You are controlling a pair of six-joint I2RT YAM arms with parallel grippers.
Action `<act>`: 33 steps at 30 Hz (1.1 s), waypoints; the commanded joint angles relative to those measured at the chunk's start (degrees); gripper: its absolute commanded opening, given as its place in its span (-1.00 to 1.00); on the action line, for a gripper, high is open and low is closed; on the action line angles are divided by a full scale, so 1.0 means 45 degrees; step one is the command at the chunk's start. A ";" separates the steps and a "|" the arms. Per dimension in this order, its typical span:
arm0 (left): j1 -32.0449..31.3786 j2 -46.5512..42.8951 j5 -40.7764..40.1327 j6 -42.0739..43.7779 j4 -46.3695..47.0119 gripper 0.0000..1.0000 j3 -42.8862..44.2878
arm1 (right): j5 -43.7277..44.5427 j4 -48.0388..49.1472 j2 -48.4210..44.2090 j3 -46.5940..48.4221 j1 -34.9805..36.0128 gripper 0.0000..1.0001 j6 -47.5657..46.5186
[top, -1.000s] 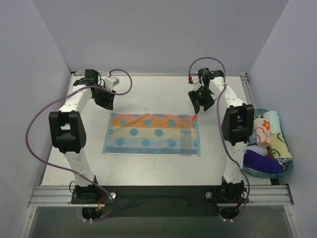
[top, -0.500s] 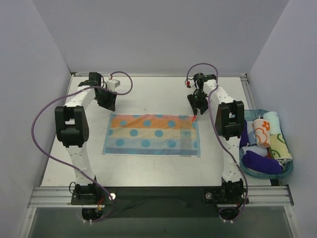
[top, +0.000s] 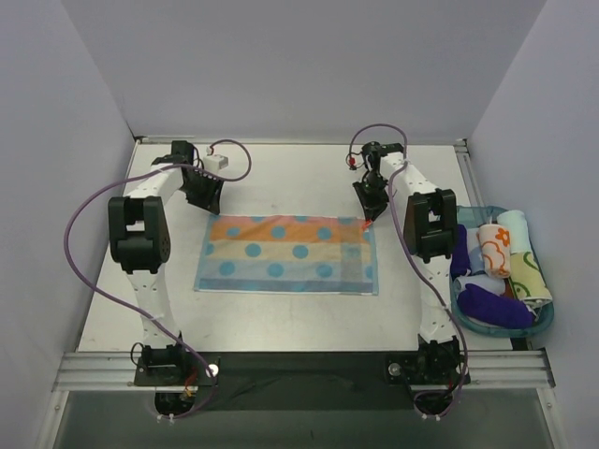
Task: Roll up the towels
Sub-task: Flatten the towel
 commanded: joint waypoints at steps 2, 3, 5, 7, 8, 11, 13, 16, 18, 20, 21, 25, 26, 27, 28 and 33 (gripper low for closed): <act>0.0051 0.0185 -0.0145 -0.0075 0.0310 0.01 0.0300 | -0.0042 -0.0594 0.0314 0.0279 0.0149 -0.96 -0.0006; 0.0051 0.0244 -0.0165 -0.0094 0.0310 0.01 0.0340 | -0.0022 -0.0613 0.0334 0.0280 0.0168 -1.00 -0.0026; 0.0070 0.0361 -0.0185 -0.0075 0.0310 0.01 0.0437 | 0.0017 -0.0613 0.0334 0.0280 0.0169 -1.00 -0.0084; 0.0051 0.0478 -0.0380 -0.0133 0.0290 0.00 0.0515 | 0.0036 -0.0613 0.0334 0.0299 0.0169 -1.00 -0.0123; 0.0070 0.0537 -0.0400 -0.0114 0.0252 -0.01 0.0516 | 0.0075 -0.0613 0.0334 0.0319 0.0169 -1.00 -0.0123; 0.0070 0.0557 -0.0673 -0.0036 0.0212 -0.03 0.0360 | 0.0134 -0.0613 0.0334 0.0396 0.0169 -1.00 -0.0221; 0.0070 0.0576 -0.0635 -0.0016 0.0212 -0.05 0.0262 | 0.0231 -0.0613 0.0314 0.0416 0.0169 -1.00 -0.0280; 0.0070 0.0654 -0.0479 -0.0036 0.0232 -0.09 0.0145 | 0.0368 -0.0613 0.0334 0.0494 0.0169 -1.00 -0.0416; 0.0070 0.0752 -0.0303 -0.0075 0.0193 -0.15 0.0164 | 0.0388 -0.0594 0.0334 0.0572 0.0149 -1.00 -0.0456; 0.0051 0.0811 -0.0069 -0.0114 0.0212 -0.27 0.0164 | 0.0407 -0.0594 0.0392 0.0670 0.0130 -1.00 -0.0456; 0.0070 0.0811 -0.0010 -0.0133 0.0173 -0.34 0.0183 | 0.0408 -0.0613 0.0431 0.0728 0.0129 -1.00 -0.0436; 0.0402 0.0753 0.0322 -0.0212 0.0154 -0.66 0.0262 | 0.0408 -0.0574 0.0549 0.1098 0.0091 -1.00 -0.0358; 0.0402 0.0752 0.0439 -0.0250 0.0154 -0.72 0.0300 | 0.0369 -0.0555 0.0607 0.1158 0.0090 -1.00 -0.0339; 0.0402 0.0733 0.0479 -0.0289 0.0154 -0.83 0.0340 | 0.0349 -0.0535 0.0646 0.1275 0.0071 -1.00 -0.0338; 0.0421 0.0752 0.0498 -0.0309 0.0134 -0.89 0.0456 | 0.0349 -0.0554 0.0685 0.1488 0.0052 -1.00 -0.0280; 0.0596 0.0733 0.0887 -0.0504 -0.0041 -1.00 0.1159 | 0.0232 -0.0555 0.0491 0.2018 -0.0027 -1.00 -0.0377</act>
